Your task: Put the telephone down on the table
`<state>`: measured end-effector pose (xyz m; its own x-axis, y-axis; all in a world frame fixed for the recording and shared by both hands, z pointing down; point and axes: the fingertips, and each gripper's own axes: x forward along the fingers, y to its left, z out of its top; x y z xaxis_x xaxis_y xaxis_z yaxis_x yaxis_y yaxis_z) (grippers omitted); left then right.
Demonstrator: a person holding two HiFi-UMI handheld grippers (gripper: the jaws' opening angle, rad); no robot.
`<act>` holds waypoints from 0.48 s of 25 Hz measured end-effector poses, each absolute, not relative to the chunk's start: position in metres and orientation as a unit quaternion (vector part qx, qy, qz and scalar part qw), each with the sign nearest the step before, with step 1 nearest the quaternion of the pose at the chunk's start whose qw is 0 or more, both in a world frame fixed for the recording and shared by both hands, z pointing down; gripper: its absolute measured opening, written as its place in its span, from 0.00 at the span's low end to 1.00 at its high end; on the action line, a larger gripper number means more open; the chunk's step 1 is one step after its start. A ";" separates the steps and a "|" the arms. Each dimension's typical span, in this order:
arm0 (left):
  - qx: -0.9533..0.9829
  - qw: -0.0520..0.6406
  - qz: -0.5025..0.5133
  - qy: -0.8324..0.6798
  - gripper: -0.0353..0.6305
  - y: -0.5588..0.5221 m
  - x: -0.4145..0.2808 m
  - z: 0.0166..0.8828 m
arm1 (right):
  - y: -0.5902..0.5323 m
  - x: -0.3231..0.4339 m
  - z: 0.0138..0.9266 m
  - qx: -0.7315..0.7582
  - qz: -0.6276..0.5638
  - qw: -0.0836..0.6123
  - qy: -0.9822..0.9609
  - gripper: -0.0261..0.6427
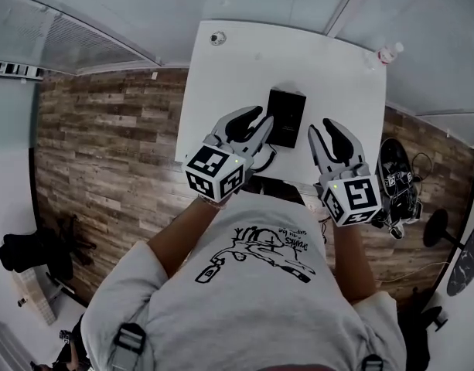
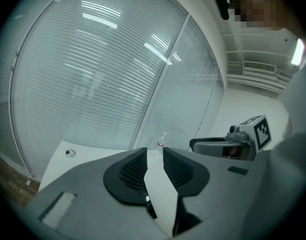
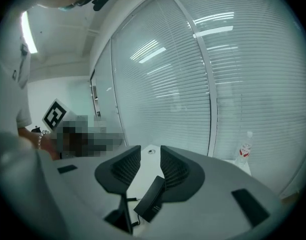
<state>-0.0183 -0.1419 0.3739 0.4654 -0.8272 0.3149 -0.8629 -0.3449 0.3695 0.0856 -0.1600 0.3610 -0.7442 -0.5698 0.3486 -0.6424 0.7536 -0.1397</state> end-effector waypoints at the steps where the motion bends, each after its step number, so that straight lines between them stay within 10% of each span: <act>1: 0.822 0.243 0.033 -0.515 0.19 -0.141 -0.017 0.368 | -0.158 0.084 0.354 0.326 0.120 0.141 -0.927 0.21; 12: 0.842 0.177 0.006 -0.509 0.14 -0.123 -0.011 0.301 | -0.136 0.088 0.277 0.337 0.058 0.101 -0.934 0.17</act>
